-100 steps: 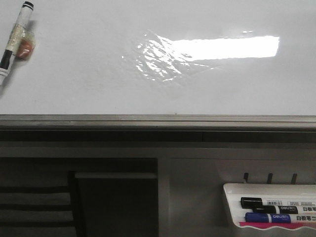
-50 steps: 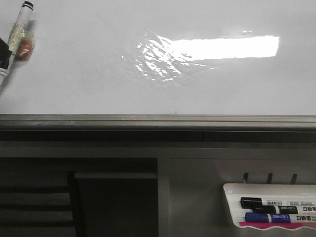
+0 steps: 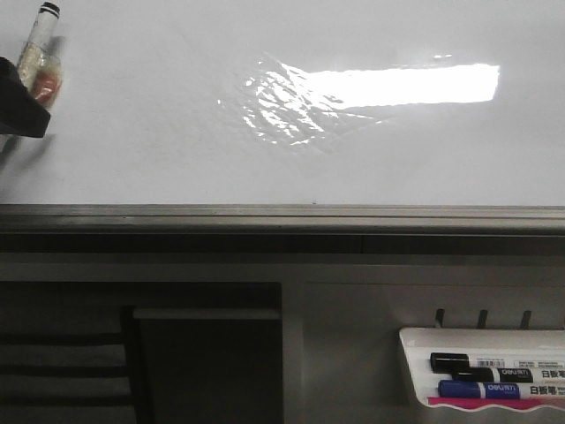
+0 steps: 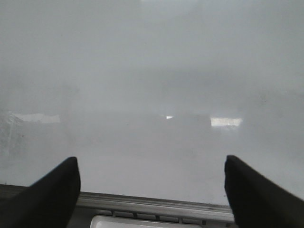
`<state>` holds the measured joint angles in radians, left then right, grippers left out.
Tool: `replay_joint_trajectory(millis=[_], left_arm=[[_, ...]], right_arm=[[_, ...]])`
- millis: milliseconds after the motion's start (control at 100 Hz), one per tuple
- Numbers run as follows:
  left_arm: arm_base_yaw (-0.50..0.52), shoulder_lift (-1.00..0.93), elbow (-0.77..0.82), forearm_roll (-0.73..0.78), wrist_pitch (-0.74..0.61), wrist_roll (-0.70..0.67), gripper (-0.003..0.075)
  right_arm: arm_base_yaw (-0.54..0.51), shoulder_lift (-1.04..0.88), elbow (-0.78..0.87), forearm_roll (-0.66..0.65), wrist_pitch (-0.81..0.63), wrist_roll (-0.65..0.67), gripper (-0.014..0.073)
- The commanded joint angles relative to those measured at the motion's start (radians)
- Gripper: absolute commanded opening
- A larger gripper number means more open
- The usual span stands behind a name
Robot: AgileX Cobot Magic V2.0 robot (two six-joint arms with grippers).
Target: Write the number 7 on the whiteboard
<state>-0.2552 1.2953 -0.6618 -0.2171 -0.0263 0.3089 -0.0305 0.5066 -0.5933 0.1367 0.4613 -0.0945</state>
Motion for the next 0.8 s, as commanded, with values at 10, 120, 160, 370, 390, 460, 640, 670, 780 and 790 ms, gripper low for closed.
replay_joint_trajectory(millis=[10, 120, 160, 370, 390, 460, 640, 670, 780, 790], left_arm=[[-0.015, -0.009, -0.035, 0.018, -0.102, 0.001, 0.0438], [-0.021, 0.004, -0.035, 0.039, -0.115, 0.001, 0.0340], [-0.021, 0.006, -0.035, 0.039, -0.120, 0.001, 0.0304], [-0.021, 0.019, -0.035, 0.039, -0.126, 0.001, 0.0171], [-0.021, 0.019, -0.035, 0.039, -0.126, 0.001, 0.0160], [-0.021, 0.021, -0.035, 0.039, -0.126, 0.001, 0.0129], [-0.021, 0.021, -0.035, 0.039, -0.126, 0.001, 0.0066], [-0.021, 0.021, -0.035, 0.039, -0.126, 0.001, 0.0058], [-0.021, 0.021, -0.035, 0.039, -0.123, 0.001, 0.0031], [-0.021, 0.019, -0.035, 0.039, -0.123, 0.001, 0.0029]], right_arm=[[-0.005, 0.012, -0.035, 0.001, -0.084, -0.010, 0.0554], [-0.005, 0.012, -0.033, 0.001, -0.084, -0.010, 0.0554], [-0.005, 0.012, -0.031, 0.001, -0.084, -0.010, 0.0554], [-0.005, 0.012, -0.031, 0.001, -0.083, -0.010, 0.0554], [-0.005, 0.012, -0.031, 0.001, -0.083, -0.010, 0.0554], [-0.005, 0.012, -0.031, 0.001, -0.083, -0.010, 0.0554], [-0.005, 0.012, -0.031, 0.001, -0.083, -0.010, 0.0554], [-0.005, 0.012, -0.031, 0.001, -0.083, -0.010, 0.0554], [-0.005, 0.012, -0.031, 0.001, -0.087, -0.010, 0.0554], [-0.005, 0.012, -0.031, 0.001, -0.087, -0.010, 0.0554]])
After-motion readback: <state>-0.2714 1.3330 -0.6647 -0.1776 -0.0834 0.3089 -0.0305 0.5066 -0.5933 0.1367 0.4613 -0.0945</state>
